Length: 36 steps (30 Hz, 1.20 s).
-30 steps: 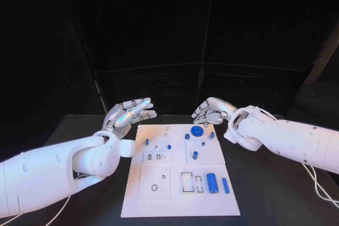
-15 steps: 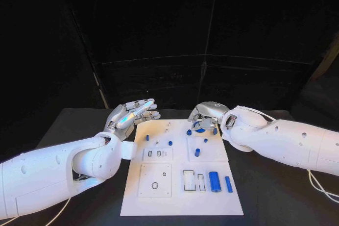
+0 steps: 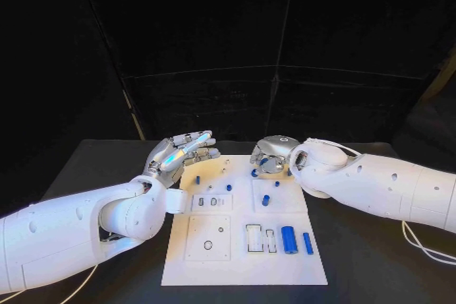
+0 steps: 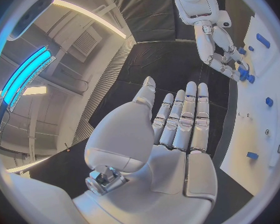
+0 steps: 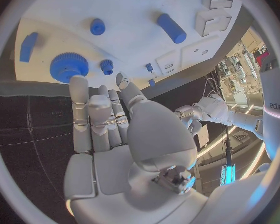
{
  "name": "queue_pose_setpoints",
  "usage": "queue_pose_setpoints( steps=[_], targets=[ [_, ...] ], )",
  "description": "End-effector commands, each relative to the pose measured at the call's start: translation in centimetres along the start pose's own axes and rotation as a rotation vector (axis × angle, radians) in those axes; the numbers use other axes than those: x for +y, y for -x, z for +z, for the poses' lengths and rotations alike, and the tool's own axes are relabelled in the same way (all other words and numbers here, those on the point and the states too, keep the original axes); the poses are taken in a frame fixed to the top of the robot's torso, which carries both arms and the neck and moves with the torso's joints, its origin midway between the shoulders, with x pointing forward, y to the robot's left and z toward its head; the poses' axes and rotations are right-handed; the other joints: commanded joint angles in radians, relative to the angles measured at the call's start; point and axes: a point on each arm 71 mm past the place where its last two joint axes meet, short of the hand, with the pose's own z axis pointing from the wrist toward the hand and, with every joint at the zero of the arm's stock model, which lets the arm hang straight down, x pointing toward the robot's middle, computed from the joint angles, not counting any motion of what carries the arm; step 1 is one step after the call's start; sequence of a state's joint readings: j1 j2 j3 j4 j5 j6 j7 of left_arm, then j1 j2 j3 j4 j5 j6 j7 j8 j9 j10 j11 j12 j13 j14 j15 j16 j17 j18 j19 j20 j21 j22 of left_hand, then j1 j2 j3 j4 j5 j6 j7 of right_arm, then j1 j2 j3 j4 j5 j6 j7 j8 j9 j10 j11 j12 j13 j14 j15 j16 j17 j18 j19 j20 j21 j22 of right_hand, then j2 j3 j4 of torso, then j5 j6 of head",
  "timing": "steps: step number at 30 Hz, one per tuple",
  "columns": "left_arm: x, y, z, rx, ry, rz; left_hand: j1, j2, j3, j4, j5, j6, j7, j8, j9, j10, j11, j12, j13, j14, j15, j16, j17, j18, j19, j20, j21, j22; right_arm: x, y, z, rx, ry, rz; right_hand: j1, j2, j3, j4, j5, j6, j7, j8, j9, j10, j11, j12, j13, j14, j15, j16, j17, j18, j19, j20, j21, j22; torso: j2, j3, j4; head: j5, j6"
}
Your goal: Assemble the parts on the task board
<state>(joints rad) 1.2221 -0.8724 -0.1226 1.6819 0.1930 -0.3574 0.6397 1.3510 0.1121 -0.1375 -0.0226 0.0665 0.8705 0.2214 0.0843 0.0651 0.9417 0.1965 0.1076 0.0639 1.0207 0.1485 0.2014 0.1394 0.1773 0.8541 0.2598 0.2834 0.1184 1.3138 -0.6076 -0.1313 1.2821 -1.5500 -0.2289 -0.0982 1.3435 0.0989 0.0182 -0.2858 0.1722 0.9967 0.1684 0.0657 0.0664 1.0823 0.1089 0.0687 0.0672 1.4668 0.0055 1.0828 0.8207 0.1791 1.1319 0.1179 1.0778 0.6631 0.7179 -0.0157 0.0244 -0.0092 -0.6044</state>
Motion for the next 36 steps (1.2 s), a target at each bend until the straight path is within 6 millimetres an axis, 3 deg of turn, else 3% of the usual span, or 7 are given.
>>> queue_pose_setpoints(
  steps=[1, 9, 15, 23, 36],
  targets=[
    [-0.1, -0.2, 0.0, 0.020, -0.005, -0.004, -0.002, 0.007, 0.000, -0.006, 0.000, 0.006, 0.027, -0.007, 0.000, 0.005, 0.001, -0.005, -0.001, 0.001, 0.002, -0.006, 0.000, 0.005, 0.006, 0.000, -0.004, -0.001, -0.1, -0.1, 0.2, 0.033, -0.014, -0.018, -0.003, -0.007, 0.011, 0.000, -0.002, -0.008, 0.002, -0.002, 0.000, -0.010, 0.000, 0.004, 0.001, 0.020, 0.009, 0.025, 0.027, -0.021, 0.012, -0.001, 0.019, 0.023, 0.004, 0.0002, 0.0010, -0.001, -0.003],
    [-0.2, -0.2, -0.1, 0.020, -0.005, -0.004, -0.002, 0.009, 0.001, -0.008, 0.000, 0.003, 0.028, -0.009, -0.001, 0.005, 0.002, -0.008, -0.002, -0.001, 0.003, -0.011, 0.000, 0.005, 0.007, 0.000, -0.007, -0.003, -0.2, -0.2, 0.7, 0.042, -0.020, -0.023, -0.004, -0.005, 0.017, 0.001, -0.002, -0.007, 0.004, -0.002, 0.001, -0.010, 0.001, 0.005, 0.002, 0.019, 0.011, 0.041, 0.041, -0.023, 0.014, 0.001, 0.034, 0.039, 0.005, 0.0003, 0.0003, -0.003, -0.008],
    [-0.3, 0.0, -0.3, 0.016, -0.007, -0.003, -0.002, 0.011, 0.002, -0.009, 0.000, 0.002, 0.029, -0.011, -0.001, 0.004, 0.003, -0.009, -0.002, -0.002, 0.003, -0.013, 0.000, 0.004, 0.007, 0.001, -0.009, -0.004, -0.7, -0.3, 1.0, 0.061, -0.030, -0.028, -0.004, 0.000, 0.027, 0.000, -0.001, -0.002, 0.003, 0.000, 0.002, -0.003, 0.000, 0.009, 0.002, 0.017, 0.011, 0.058, 0.055, -0.025, 0.016, 0.002, 0.050, 0.058, 0.006, 0.0007, 0.0043, -0.004, -0.010],
    [-0.5, 0.3, -0.4, 0.012, -0.008, -0.001, 0.000, 0.014, 0.005, -0.011, 0.000, 0.001, 0.029, -0.013, -0.001, 0.005, 0.004, -0.012, -0.001, -0.003, 0.004, -0.017, 0.000, 0.004, 0.007, 0.001, -0.013, -0.006, -0.7, -0.5, 1.3, 0.087, -0.030, -0.032, -0.004, 0.007, 0.046, 0.000, -0.002, 0.010, 0.001, 0.002, 0.003, 0.017, -0.004, 0.017, 0.002, 0.013, 0.009, 0.075, 0.069, -0.027, 0.015, 0.001, 0.067, 0.075, 0.007, 0.0000, 0.0008, -0.003, -0.014],
    [-0.8, 0.3, -0.3, 0.012, -0.012, 0.002, 0.001, 0.016, 0.007, -0.013, 0.000, 0.001, 0.030, -0.014, -0.001, 0.005, 0.004, -0.013, -0.001, -0.003, 0.005, -0.019, 0.000, 0.004, 0.007, 0.002, -0.015, -0.008, -0.2, -0.7, 1.8, 0.114, -0.019, -0.030, -0.008, 0.015, 0.064, 0.000, -0.005, 0.022, 0.001, 0.002, 0.003, 0.029, -0.006, 0.018, 0.000, 0.012, 0.007, 0.089, 0.081, -0.028, 0.014, 0.000, 0.080, 0.088, 0.010, 0.0003, 0.0027, -0.003, -0.022]
  ],
)
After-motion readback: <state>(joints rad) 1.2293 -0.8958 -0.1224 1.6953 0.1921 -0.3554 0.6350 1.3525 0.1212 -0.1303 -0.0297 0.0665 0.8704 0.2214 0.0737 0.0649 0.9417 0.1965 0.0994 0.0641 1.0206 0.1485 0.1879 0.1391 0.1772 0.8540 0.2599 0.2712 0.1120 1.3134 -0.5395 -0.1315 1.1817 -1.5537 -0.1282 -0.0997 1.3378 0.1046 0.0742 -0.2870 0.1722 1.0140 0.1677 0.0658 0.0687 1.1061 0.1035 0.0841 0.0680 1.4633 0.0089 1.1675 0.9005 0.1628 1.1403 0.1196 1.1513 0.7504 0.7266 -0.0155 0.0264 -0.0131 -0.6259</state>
